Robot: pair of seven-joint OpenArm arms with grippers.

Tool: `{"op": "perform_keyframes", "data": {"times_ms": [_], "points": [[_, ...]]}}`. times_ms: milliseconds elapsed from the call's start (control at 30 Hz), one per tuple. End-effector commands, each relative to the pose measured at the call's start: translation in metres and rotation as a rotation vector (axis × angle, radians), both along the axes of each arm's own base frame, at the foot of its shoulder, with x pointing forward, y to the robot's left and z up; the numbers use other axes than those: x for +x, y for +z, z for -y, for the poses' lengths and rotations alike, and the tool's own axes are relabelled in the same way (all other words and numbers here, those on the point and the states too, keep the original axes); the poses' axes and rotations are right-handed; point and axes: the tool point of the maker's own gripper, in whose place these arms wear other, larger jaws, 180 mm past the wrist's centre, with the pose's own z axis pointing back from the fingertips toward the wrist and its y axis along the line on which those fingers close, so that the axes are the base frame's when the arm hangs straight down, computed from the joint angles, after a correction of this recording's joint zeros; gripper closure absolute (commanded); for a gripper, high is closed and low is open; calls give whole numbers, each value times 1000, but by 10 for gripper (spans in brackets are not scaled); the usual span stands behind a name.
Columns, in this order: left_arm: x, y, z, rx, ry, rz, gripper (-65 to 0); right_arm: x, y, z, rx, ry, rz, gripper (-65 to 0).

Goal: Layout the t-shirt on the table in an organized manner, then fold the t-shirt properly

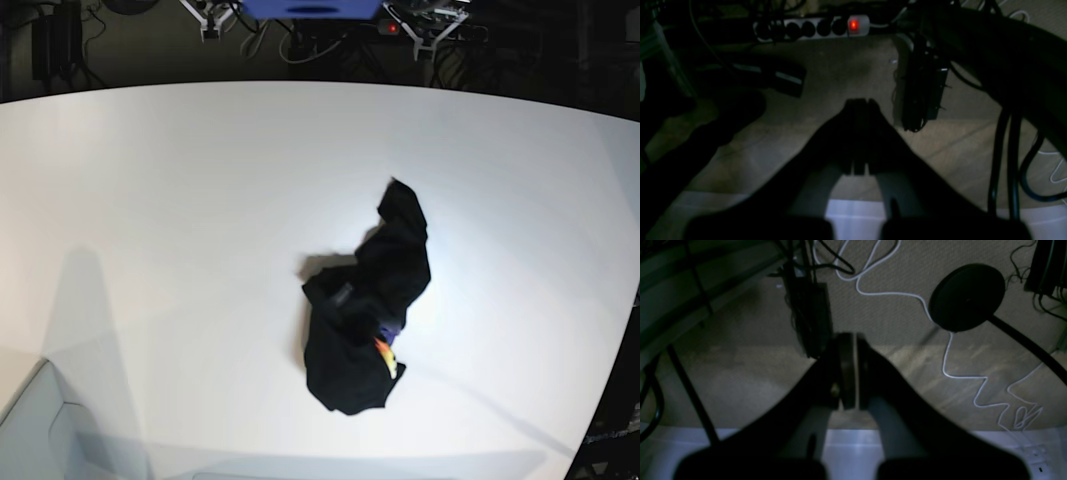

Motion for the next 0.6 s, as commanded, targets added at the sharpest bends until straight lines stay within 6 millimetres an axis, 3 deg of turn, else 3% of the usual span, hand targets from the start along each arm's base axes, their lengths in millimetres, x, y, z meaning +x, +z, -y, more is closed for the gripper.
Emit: {"op": "perform_keyframes", "data": {"times_ms": [0, 200, 567], "points": [[-3, 0, 0, 1, -4, -5, -2, -2, 0, 0, 5, 1, -4, 0], [-2, 0, 5, -6, 1, -2, -2, 12, 2, 3, 2, 6, 38, 0], [-1, 0, 6, -4, 11, -1, -2, 6, 2, 2, 4, 12, -3, 0]]}}
